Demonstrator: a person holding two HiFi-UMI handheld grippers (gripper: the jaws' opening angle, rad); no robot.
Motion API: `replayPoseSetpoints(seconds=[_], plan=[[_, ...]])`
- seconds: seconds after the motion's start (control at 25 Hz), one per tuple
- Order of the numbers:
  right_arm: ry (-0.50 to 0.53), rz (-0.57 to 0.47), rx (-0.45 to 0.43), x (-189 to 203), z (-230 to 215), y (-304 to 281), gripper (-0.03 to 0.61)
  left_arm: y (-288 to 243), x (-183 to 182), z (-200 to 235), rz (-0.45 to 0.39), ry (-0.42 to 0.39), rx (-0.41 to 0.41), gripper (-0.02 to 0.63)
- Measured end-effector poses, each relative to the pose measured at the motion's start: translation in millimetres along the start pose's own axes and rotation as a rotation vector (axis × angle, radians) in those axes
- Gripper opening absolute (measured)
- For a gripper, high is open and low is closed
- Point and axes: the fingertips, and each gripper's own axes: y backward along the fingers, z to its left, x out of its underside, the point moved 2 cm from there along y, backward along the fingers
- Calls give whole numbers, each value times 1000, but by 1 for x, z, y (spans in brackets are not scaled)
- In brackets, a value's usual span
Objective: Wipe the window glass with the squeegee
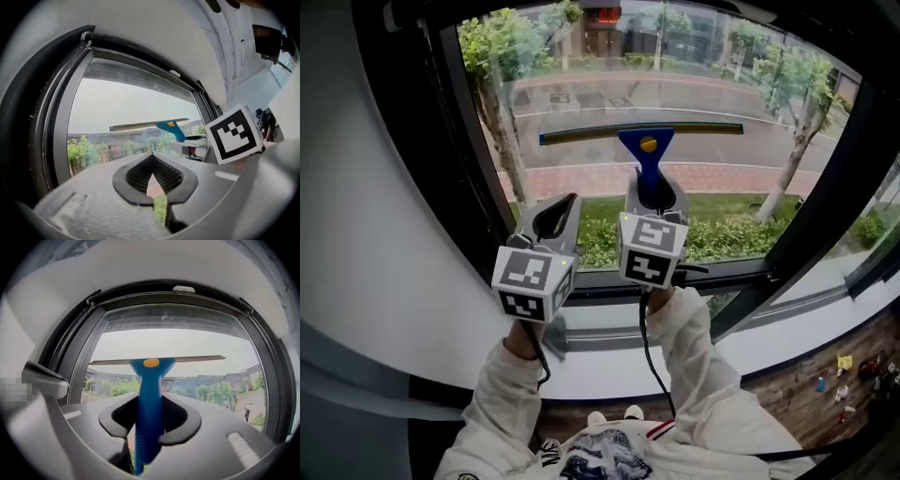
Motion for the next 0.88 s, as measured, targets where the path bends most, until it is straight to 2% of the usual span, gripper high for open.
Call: replayPoseSetpoints(seconds=[0.88], plan=[[-22,158,-21,100,10,18,130,3,98,-15,152,100,14,-2]])
